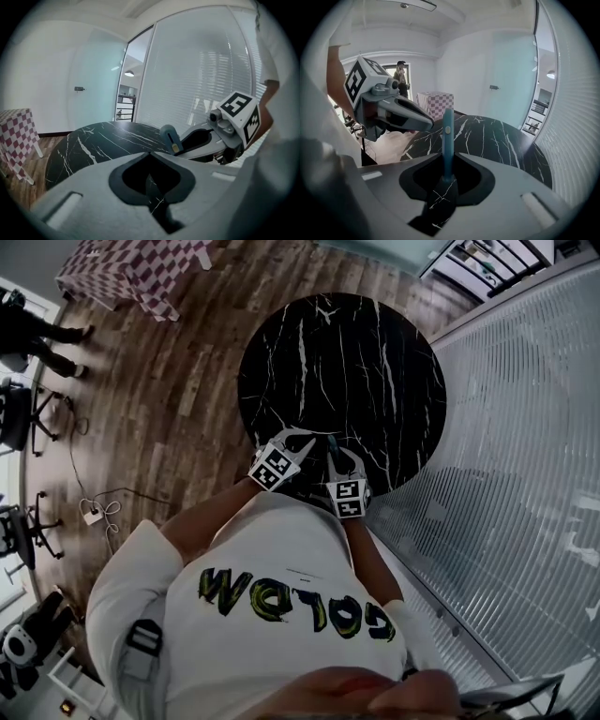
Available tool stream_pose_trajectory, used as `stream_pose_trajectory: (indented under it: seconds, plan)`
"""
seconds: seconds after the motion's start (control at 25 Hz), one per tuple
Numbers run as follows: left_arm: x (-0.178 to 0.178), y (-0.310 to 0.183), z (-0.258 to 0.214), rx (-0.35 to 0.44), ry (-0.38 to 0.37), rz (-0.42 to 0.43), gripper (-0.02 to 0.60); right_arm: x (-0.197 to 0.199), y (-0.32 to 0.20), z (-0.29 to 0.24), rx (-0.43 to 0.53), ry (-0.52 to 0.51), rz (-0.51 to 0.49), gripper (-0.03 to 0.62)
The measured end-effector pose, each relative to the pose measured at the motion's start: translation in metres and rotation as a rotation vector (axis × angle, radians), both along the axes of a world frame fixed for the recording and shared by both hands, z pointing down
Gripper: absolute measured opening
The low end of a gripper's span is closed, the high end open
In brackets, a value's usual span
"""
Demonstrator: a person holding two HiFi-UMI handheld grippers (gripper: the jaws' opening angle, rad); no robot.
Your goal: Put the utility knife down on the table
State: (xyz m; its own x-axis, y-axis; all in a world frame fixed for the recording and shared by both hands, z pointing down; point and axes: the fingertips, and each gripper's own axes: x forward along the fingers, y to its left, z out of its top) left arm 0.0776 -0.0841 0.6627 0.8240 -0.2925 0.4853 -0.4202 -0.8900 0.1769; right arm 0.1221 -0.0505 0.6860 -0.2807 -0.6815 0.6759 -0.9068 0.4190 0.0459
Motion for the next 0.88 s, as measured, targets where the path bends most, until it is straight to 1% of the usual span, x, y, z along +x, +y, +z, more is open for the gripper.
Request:
stream_pose_trajectory:
  seconds: [0.16, 0.48, 0.76, 0.88]
  plan:
    - [0.000, 0.001, 0.025, -0.022, -0.041, 0.023, 0.000, -0.001, -0.001, 0.022, -0.055, 0.024, -0.025, 0.072]
    - [-0.002, 0.003, 0.061, -0.074, -0.107, 0.046, 0.000, -0.007, 0.003, 0.062, -0.163, 0.060, -0.078, 0.072]
    - [0.002, 0.003, 0.085, -0.097, -0.143, 0.076, 0.000, -0.008, 0.007, 0.096, -0.250, 0.095, -0.114, 0.072]
    - [0.002, 0.006, 0.097, -0.126, -0.177, 0.092, 0.000, -0.005, 0.011, 0.108, -0.292, 0.115, -0.127, 0.072]
